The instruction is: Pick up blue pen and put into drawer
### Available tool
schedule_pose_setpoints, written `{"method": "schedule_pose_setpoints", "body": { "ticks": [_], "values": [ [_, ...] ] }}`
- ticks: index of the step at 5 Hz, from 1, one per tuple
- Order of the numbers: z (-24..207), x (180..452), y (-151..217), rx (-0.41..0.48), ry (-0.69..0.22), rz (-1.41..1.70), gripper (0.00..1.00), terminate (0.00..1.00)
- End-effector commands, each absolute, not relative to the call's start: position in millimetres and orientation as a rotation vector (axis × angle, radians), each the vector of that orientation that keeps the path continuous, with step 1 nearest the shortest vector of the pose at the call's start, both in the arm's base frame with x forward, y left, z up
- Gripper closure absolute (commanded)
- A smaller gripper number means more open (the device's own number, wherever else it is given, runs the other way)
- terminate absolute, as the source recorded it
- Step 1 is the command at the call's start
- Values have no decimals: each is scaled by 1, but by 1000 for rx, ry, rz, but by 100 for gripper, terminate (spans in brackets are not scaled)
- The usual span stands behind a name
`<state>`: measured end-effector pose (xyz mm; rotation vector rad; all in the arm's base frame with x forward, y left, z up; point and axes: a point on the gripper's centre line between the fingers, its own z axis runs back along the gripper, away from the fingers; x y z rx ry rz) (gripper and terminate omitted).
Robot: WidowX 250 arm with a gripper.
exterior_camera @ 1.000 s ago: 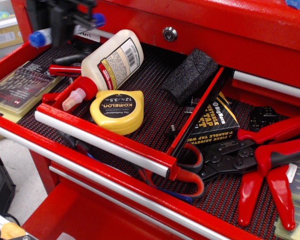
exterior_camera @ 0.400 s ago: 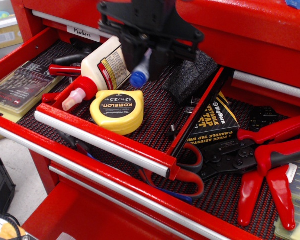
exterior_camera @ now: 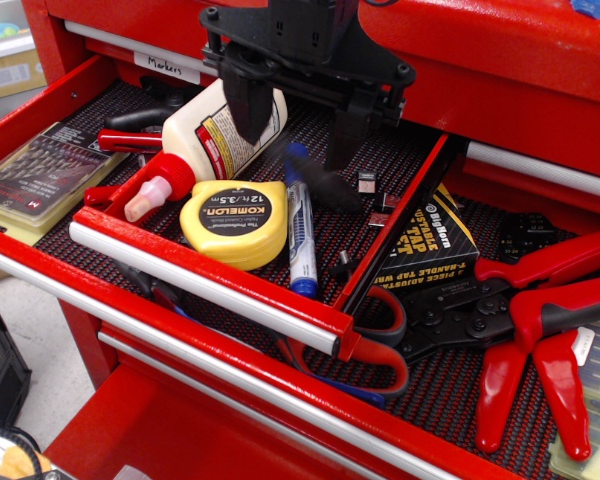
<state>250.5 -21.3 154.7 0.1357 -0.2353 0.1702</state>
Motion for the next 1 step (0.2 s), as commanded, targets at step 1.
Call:
{"method": "schedule_pose_setpoints", "body": {
  "ticks": [1],
  "values": [
    [161, 253, -25, 126, -260, 187, 0, 100]
  ]
}}
